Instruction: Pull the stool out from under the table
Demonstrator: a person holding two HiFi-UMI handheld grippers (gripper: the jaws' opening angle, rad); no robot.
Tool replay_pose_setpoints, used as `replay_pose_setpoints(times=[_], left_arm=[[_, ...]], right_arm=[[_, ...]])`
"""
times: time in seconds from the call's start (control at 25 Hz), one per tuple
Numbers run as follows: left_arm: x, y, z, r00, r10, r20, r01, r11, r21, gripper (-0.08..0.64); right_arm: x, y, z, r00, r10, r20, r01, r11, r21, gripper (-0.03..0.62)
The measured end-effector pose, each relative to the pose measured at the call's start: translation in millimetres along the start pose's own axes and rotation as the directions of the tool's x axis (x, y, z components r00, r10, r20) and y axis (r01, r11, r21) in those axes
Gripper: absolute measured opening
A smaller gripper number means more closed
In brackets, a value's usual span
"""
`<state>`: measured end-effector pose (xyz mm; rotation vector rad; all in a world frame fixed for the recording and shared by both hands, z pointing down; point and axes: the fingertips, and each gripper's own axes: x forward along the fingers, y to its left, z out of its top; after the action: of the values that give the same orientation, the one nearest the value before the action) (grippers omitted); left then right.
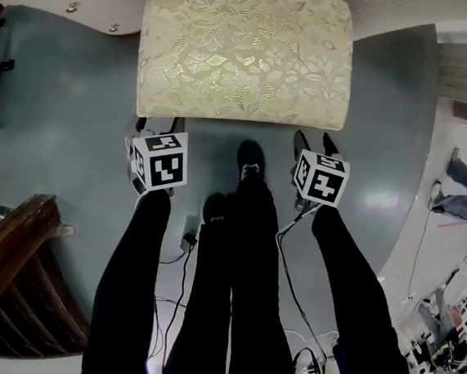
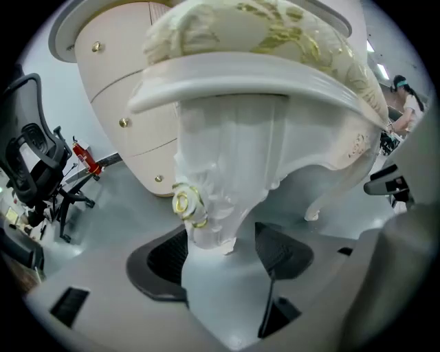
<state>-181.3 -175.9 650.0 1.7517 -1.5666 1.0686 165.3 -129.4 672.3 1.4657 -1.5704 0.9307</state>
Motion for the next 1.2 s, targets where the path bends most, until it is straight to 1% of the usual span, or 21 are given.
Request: replay_pose_setpoints(times=[0.08, 0.2, 0.32, 0.36, 0.44, 0.48, 0.56, 0.64, 0.68, 0.72, 0.88, 1.0, 1.2], left_arm=[[-3, -1, -6, 1.000, -0.001, -0.019, 0.001, 1.000, -0.016, 0.328], [-9, -5, -16, 0.999, -0.010, -0.044, 0.008, 0.999, -0.044, 0.328], [-15, -15, -28, 0.996, -0.040, -0.082, 0.035, 0.998, -0.060, 0.327], [-18, -19, -32, 0.994, -0.056, -0.099, 0.050, 0.997, -0.063, 0.324], [-22, -29, -35, 0.988, -0.087, -0.125, 0.079, 0.995, -0.067, 0.291], [-23, -32, -34, 0.987, -0.099, -0.129, 0.091, 0.994, -0.067, 0.257], [-28, -37, -30, 0.986, -0.112, -0.124, 0.105, 0.992, -0.065, 0.177], [-34, -38, -26, 0.987, -0.113, -0.116, 0.106, 0.992, -0.072, 0.069], [-38, -39, -23, 0.987, -0.115, -0.114, 0.106, 0.991, -0.080, 0.017], [-40, -40, -20, 0.986, -0.121, -0.113, 0.112, 0.990, -0.087, 0.008], [-46, -47, -13, 0.980, -0.160, -0.118, 0.151, 0.985, -0.081, 0.006], [-48, -48, -6, 0.980, -0.169, -0.108, 0.163, 0.984, -0.066, 0.006], [-56, -49, -2, 0.978, -0.180, -0.103, 0.171, 0.981, -0.088, 0.006]], right_arm=[[-4, 4, -7, 1.000, 0.011, -0.015, -0.012, 1.000, -0.004, 0.284], [-9, 13, -4, 0.999, 0.030, -0.019, -0.030, 1.000, 0.003, 0.284], [-15, 24, 1, 0.998, 0.053, -0.041, -0.052, 0.999, 0.003, 0.284], [-18, 28, 2, 0.997, 0.059, -0.051, -0.059, 0.998, -0.008, 0.274], [-23, 33, 6, 0.996, 0.063, -0.058, -0.065, 0.997, -0.042, 0.231], [-25, 35, 8, 0.997, 0.059, -0.054, -0.062, 0.996, -0.058, 0.187], [-32, 35, 12, 0.998, 0.039, -0.048, -0.042, 0.996, -0.077, 0.088], [-38, 34, 13, 0.998, 0.023, -0.052, -0.028, 0.995, -0.091, 0.006], [-40, 35, 14, 0.998, 0.024, -0.058, -0.029, 0.995, -0.099, 0.005], [-42, 36, 14, 0.997, 0.029, -0.065, -0.035, 0.994, -0.106, 0.006], [-48, 42, 18, 0.996, 0.049, -0.075, -0.059, 0.989, -0.137, 0.005], [-51, 46, 23, 0.995, 0.060, -0.073, -0.072, 0.984, -0.164, 0.005], [-58, 52, 26, 0.994, 0.078, -0.078, -0.092, 0.977, -0.191, 0.003]])
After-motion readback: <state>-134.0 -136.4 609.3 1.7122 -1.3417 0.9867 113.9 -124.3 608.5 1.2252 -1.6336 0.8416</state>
